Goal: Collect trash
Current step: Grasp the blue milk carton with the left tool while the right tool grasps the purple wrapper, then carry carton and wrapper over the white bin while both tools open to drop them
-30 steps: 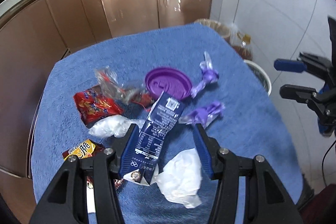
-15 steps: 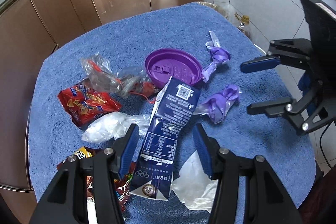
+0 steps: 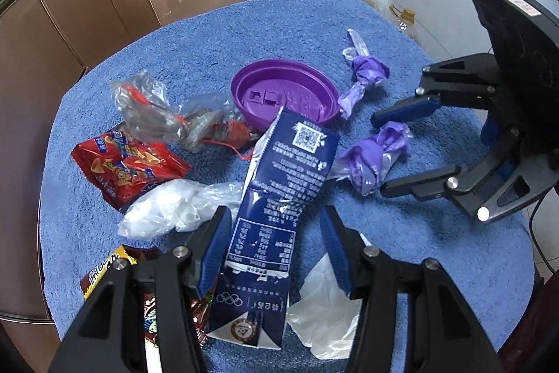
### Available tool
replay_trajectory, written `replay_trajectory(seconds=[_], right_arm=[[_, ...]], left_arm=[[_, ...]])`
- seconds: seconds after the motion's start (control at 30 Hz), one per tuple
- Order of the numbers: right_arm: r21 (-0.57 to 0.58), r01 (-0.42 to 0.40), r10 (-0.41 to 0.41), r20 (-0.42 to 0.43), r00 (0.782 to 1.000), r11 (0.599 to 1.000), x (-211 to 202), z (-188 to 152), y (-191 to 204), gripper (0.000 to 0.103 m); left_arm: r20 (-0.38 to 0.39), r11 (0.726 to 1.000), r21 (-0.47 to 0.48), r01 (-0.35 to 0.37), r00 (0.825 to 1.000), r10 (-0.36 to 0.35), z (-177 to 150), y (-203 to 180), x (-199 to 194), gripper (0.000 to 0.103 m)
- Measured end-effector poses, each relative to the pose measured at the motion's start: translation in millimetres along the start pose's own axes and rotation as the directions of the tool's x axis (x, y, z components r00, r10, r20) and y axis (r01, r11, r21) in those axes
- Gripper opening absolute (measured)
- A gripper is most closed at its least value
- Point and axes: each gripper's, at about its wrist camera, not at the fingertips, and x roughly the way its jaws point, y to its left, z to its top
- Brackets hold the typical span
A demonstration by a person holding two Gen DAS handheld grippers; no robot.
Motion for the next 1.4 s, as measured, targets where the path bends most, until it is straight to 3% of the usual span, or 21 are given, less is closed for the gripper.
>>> replay_trajectory(seconds=[0.07, 0.3, 0.33, 0.93, 1.4], right_arm=[[-0.006, -0.002, 0.002, -0.005, 1.000, 1.000, 2.3, -1.3, 0.4, 0.044], [-0.007, -0.014, 0.014, 0.010, 1.000, 1.000, -2.1, -5.1, 0.9, 0.037], [-0.011, -0.015, 0.015, 0.012, 1.000, 1.000, -3.5, -5.8, 2.1, 0.022], [-0.003, 0.037, -0.037, 0.073, 0.997, 0.999, -53.9, -19.8, 25.3, 0.022], [0.066, 0.099, -0.109, 0.172, 0.979, 0.993, -126.6, -54.9, 55.7, 0.022]], left_arm=[[-0.001, 1.000, -0.002, 0.003, 1.000, -0.003, 0.3, -0.2, 0.7, 0.044], [0.008, 1.000, 0.001, -0.001, 1.000, 0.001, 0.5, 1.3, 0.3, 0.035], [0.010, 1.000, 0.001, -0.001, 1.000, 0.001, -0.1, 1.4, 0.1, 0.034], [0.119, 0.999, -0.040, -0.004, 0.993, 0.009, -13.8, -5.7, -55.9, 0.034], [0.251, 0.994, -0.101, -0.028, 0.967, 0.053, -38.0, -24.5, -129.3, 0.034]])
